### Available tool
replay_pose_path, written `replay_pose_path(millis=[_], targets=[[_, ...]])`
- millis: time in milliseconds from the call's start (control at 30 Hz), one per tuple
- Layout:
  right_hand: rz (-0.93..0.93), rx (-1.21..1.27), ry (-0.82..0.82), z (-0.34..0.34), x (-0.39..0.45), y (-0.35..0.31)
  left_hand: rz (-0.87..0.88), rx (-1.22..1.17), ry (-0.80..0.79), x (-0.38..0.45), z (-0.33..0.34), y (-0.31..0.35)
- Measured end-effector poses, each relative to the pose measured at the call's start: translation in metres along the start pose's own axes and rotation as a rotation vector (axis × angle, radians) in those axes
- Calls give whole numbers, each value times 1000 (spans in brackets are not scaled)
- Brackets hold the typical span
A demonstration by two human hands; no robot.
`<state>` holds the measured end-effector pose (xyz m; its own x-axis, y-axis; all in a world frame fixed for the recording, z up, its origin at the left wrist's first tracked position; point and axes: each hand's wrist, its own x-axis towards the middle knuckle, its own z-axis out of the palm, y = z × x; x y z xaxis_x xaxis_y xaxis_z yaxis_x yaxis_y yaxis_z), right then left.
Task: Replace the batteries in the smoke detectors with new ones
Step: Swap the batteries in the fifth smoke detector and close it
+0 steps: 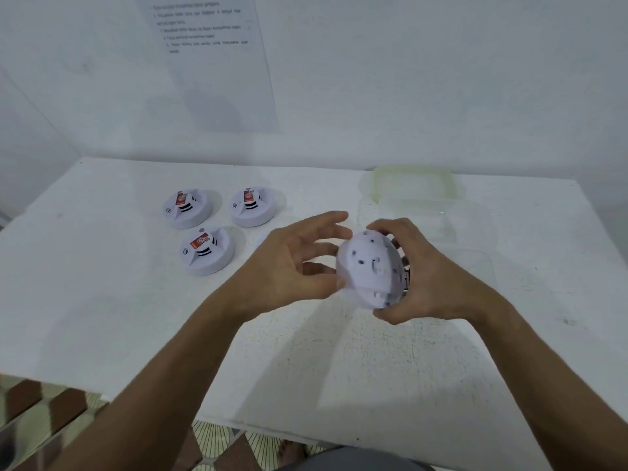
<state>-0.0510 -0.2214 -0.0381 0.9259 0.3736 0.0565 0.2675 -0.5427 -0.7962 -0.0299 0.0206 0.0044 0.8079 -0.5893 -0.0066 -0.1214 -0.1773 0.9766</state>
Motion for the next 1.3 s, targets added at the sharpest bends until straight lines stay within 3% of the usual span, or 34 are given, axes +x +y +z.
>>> replay_pose_path(millis=[100,200,267,333,400,500,667,1300], targets=[[-7,7,-24,1,-1,-4,45,-160,67,-5,3,-4],[-25,267,-21,3,-1,-9,23,133,146,-4,1,-12],[-36,449,-3,4,-1,-10,-49,299,57,-6,0,-14],[-37,563,0,7,-1,-9,-88,291,-53,-6,3,-14],[-37,635,-8,11,-1,-8,-72,270,-63,-6,7,-12],[-18,610,-5,13,-1,-7,-12,316,16,-8,5,-9],[15,424,1,10,0,-5,50,504,7,-10,0,-5],[35,348,0,15,4,-6,62,489,9,-7,-5,-3]])
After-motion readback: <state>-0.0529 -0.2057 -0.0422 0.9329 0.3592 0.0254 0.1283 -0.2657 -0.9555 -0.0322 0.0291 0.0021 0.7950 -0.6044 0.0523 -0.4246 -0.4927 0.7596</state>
